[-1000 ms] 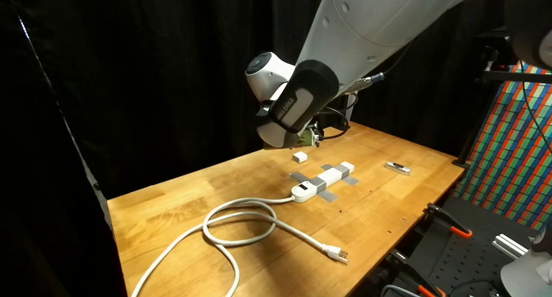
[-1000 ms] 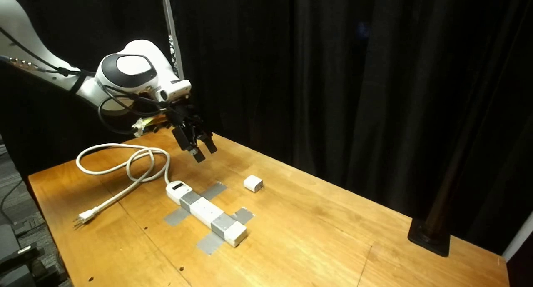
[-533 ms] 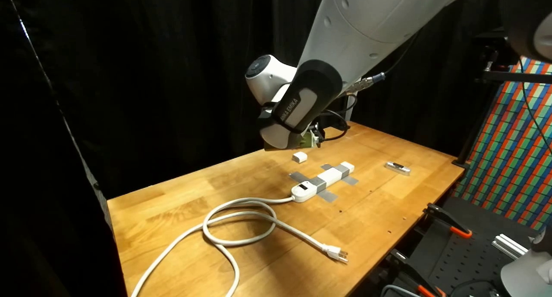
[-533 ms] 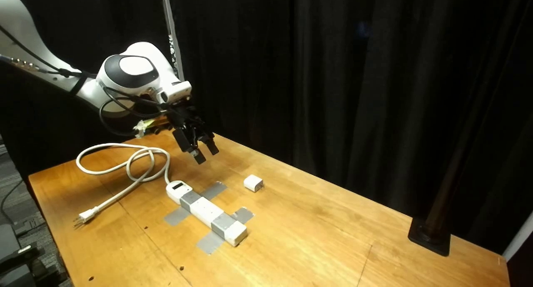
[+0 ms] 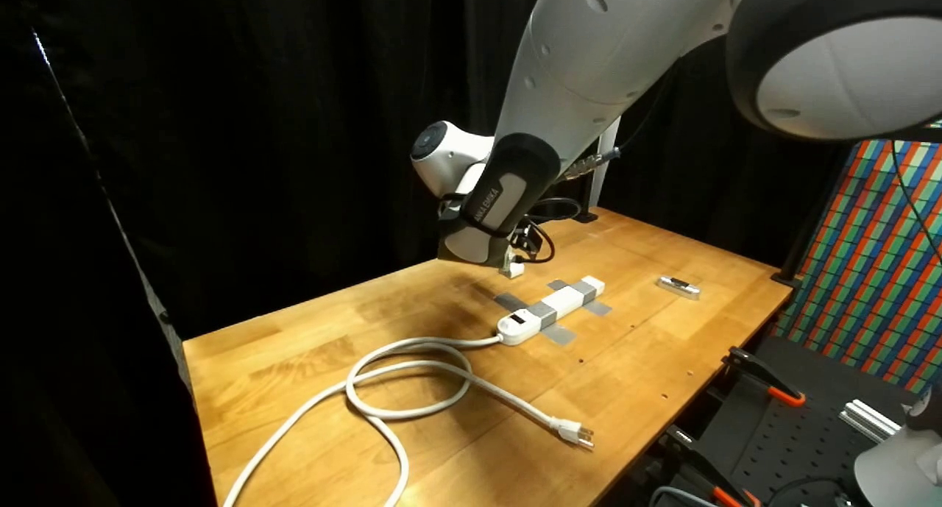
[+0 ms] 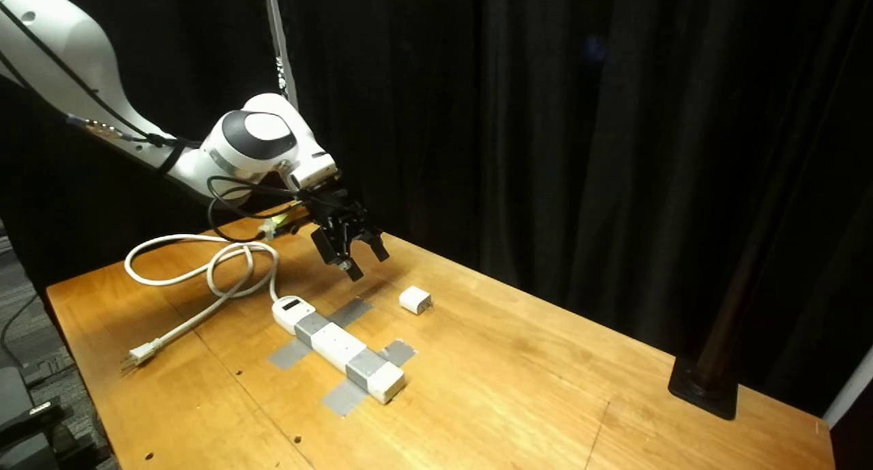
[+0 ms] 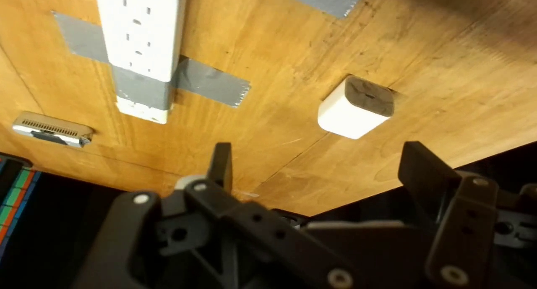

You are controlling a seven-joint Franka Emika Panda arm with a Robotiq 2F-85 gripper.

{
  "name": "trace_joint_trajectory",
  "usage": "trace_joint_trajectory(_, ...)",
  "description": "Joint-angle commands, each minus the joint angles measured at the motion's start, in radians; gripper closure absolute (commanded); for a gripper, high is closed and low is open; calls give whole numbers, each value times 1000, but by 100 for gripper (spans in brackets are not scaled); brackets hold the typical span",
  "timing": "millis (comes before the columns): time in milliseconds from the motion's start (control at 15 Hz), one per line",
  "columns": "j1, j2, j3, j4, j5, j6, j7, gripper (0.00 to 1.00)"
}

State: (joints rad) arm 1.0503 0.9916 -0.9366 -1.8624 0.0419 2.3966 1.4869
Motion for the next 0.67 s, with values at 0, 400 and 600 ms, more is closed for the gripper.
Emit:
trace_joint_trajectory(0, -136, 44, 71, 140, -76, -34, 123, 0)
trace_joint_trajectory(400, -298, 87, 185, 274, -194, -33, 261, 0)
trace_joint_trajectory(600, -352, 108, 234, 330, -258, -36, 320, 0)
